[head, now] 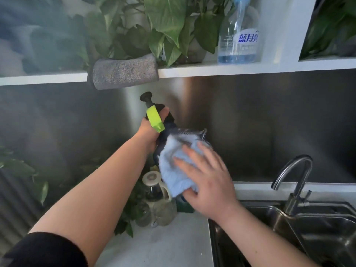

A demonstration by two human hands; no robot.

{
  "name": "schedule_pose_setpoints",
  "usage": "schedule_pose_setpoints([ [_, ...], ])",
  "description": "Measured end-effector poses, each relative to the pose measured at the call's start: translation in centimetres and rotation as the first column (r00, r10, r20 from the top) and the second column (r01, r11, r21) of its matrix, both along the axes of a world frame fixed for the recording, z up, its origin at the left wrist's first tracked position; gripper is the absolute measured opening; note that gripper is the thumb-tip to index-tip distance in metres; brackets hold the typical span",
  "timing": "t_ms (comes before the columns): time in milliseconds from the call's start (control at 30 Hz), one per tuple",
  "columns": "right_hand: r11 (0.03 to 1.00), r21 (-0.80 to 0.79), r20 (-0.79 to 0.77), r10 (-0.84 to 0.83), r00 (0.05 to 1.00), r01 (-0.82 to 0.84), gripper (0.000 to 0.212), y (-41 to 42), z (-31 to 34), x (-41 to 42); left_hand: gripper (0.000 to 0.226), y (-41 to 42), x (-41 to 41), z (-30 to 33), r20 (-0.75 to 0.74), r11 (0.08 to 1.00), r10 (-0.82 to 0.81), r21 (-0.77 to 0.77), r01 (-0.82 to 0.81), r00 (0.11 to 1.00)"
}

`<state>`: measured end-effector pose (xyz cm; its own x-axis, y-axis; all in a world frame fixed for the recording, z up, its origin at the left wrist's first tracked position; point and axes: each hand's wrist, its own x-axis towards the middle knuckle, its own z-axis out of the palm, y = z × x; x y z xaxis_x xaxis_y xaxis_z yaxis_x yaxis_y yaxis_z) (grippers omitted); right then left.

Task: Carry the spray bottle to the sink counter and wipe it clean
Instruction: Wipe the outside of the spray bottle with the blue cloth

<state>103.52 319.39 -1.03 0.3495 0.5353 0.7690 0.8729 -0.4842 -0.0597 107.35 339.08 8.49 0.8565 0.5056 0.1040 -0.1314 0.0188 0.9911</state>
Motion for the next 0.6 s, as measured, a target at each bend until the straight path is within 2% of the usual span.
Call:
schedule_pose_setpoints([
  [33, 0.996, 0.081, -0.071, 0.04, 0.997, -0.034, 0.058, -0.3, 0.6, 0.5, 0.009, 0.1, 0.0, 0.0, 0.089, 1.0, -0.005, -0.004, 0.006, 0.996],
  [67, 0.982, 0.171, -0.17, 0.108, 0.98, -0.078, 0.056, -0.6, 1.0, 1.1, 0.023, 0.5, 0.1, -0.1, 0.139, 1.0, 0.002, 0.014, -0.004, 0.99],
  [100, 0.952, 0.287, -0.301, 0.195, 0.934, -0.106, 0.052, -0.7, 1.4, 1.5, 0.027, 0.1, -0.5, 0.2, 0.159, 0.999, 0.028, 0.013, -0.03, 0.987],
  [133, 0.899, 0.431, -0.456, 0.294, 0.84, -0.081, 0.048, -0.8, 1.6, 1.7, 0.022, 0.1, -0.6, 0.4, 0.164, 1.0, 0.024, -0.023, -0.02, 0.986],
  [167, 0.821, 0.57, -0.609, 0.4, 0.685, 0.028, 0.044, -0.9, 1.8, 1.7, 0.03, 0.0, -1.0, 0.6, 0.13, 0.998, 0.014, -0.069, -0.005, 0.991],
  [200, 0.732, 0.654, -0.719, 0.523, 0.458, 0.19, 0.044, -1.1, 1.9, 2.0, 0.042, 0.2, -1.2, 0.8, 0.087, 0.993, 0.004, -0.121, 0.007, 0.996],
  [233, 0.687, 0.647, -0.759, 0.618, 0.203, 0.329, 0.046, -1.5, 1.7, 2.4, 0.046, 0.7, -1.1, 0.8, 0.031, 0.987, -0.022, -0.156, 0.026, 0.999],
  [267, 0.667, 0.631, -0.721, 0.693, -0.018, 0.397, 0.047, -2.0, 1.3, 2.8, 0.047, 1.0, -1.0, 0.8, -0.003, 0.982, -0.024, -0.187, 0.023, 1.0],
  [300, 0.66, 0.628, -0.667, 0.73, -0.152, 0.413, 0.045, -2.5, 1.1, 3.1, 0.051, 1.0, -1.1, 0.9, -0.026, 0.981, -0.006, -0.193, 0.001, 1.0],
  [333, 0.653, 0.643, -0.633, 0.747, -0.203, 0.4, 0.042, -2.8, 1.0, 3.2, 0.053, 1.2, -0.9, 0.8, -0.039, 0.977, 0.036, -0.209, -0.044, 0.999],
  [400, 0.633, 0.678, -0.591, 0.772, -0.234, 0.374, 0.042, -3.1, 1.1, 3.3, 0.065, 1.0, -1.3, 1.2, -0.064, 0.973, 0.132, -0.182, -0.142, 0.989],
  [467, 0.608, 0.693, -0.566, 0.792, -0.229, 0.388, 0.043, -3.0, 1.7, 3.3, 0.075, 1.3, -1.2, 1.0, -0.063, 0.971, 0.165, -0.164, -0.173, 0.984],
  [533, 0.637, 0.666, -0.648, 0.752, -0.123, 0.388, 0.045, -3.0, 2.6, 3.0, 0.067, 1.4, -1.4, 1.1, -0.067, 0.968, 0.158, -0.187, -0.168, 0.985],
  [600, 0.733, 0.622, -0.774, 0.629, 0.075, 0.274, 0.043, -3.1, 3.4, 2.2, 0.05, 1.4, -1.2, 1.2, -0.064, 0.964, 0.158, -0.206, -0.168, 0.985],
])
